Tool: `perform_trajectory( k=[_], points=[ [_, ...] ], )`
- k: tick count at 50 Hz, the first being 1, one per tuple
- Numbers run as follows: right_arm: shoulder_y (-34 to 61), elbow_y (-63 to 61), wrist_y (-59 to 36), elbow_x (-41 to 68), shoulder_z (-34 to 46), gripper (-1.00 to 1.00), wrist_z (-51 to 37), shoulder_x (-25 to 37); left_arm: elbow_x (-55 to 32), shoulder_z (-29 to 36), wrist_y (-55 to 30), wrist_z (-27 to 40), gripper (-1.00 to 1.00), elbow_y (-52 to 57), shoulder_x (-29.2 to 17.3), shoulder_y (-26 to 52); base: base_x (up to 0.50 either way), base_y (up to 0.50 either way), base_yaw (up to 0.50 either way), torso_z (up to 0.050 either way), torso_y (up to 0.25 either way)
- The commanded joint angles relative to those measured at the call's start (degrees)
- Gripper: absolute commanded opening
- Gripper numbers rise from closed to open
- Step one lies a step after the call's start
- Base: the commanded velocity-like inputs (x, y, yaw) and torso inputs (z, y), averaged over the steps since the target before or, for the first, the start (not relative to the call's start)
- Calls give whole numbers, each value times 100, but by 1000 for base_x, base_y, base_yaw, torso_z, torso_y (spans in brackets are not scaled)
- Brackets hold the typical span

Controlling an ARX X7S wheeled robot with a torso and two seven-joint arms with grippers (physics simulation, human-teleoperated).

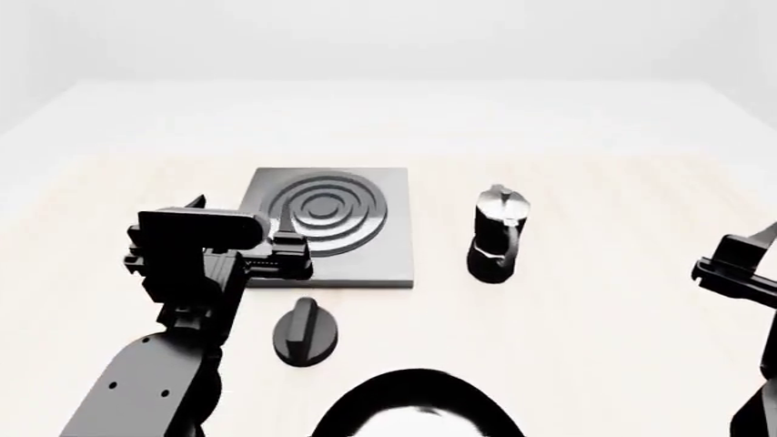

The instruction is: Turn on the stove and put the frying pan on it.

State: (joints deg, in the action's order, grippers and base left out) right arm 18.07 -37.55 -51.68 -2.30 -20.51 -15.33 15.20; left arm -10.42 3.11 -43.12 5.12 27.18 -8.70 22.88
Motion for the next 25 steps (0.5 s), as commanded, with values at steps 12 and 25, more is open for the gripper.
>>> perform_trajectory(
  k=[12,25],
  points=[
    [93,94,-176,138,83,100,66,0,-387,35,-1887,196,100,382,-154,694,124,0,0,0,1],
    [193,203,-368,401,38,100,277,-30,-7592,-303,-4662,5180,100,-3128,-1783,3846,0,0,0,0,0]
  ],
)
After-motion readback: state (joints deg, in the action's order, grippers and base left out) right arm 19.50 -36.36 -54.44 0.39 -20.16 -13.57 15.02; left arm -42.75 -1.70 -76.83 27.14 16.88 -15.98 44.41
